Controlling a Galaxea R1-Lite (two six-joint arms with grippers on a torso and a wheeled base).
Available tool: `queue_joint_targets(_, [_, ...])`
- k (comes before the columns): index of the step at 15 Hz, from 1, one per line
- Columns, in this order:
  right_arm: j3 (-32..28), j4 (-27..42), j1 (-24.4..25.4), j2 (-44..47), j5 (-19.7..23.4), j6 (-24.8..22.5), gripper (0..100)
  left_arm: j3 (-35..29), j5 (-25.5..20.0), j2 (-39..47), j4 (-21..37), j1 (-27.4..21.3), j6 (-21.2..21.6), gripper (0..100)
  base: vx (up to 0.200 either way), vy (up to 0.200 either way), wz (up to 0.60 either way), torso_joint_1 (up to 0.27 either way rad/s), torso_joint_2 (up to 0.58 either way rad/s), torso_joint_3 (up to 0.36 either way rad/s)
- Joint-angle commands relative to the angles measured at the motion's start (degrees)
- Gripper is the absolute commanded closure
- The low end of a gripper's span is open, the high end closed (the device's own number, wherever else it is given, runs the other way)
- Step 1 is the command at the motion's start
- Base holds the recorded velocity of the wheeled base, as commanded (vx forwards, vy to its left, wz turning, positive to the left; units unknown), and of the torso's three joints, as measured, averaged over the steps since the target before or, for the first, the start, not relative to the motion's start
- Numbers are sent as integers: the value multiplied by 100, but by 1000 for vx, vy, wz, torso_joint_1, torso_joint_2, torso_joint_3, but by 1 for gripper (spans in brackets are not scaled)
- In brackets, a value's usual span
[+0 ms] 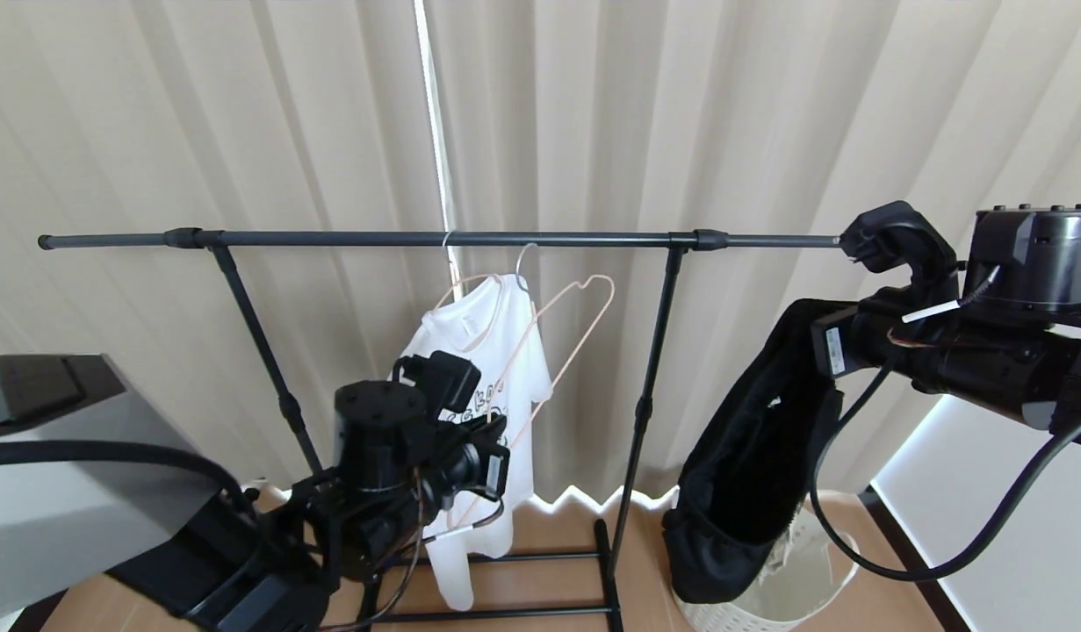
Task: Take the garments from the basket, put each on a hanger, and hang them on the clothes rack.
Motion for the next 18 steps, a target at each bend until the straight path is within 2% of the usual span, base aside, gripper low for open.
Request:
queue_joint_targets(1, [-136,-3,224,105,-489,-1,100,1655,-770,-276,-1678,147,472,100,0,0,0,0,0,0])
queue_joint_targets(2, [-162,-3,320,149,-762,-1,100,2007,-972,-162,-2144,147,586,100,0,0,0,0,0,0])
queue_joint_targets(3, [-224,-12,549,299,-1377,-1,100,2648,-1279,225,-2399,147,833,100,0,0,0,0,0,0])
queue_joint_targets(5, [-338,-12,707,562,-2115,8,100,3018,-1323,304,-2399,120,1008,100,0,0,0,0,0,0])
queue_joint_targets(6, [-391,-29,716,668,-2291,16,100,3070,-1376,269,-2399,94,1044,100,0,0,0,0,0,0])
queue_joint_targets(9, [-417,-249,716,905,-2335,-1,100,3158,-1569,-241,-2399,-100,1035,100,0,0,0,0,0,0])
queue_joint_targets(13, [-444,-249,716,975,-2335,-1,100,3229,-1622,-689,-2399,-126,1052,100,0,0,0,0,0,0])
queue_joint_targets(18, [-523,-381,751,1142,-2485,16,100,3255,-1622,-768,-2399,-495,1017,100,0,0,0,0,0,0])
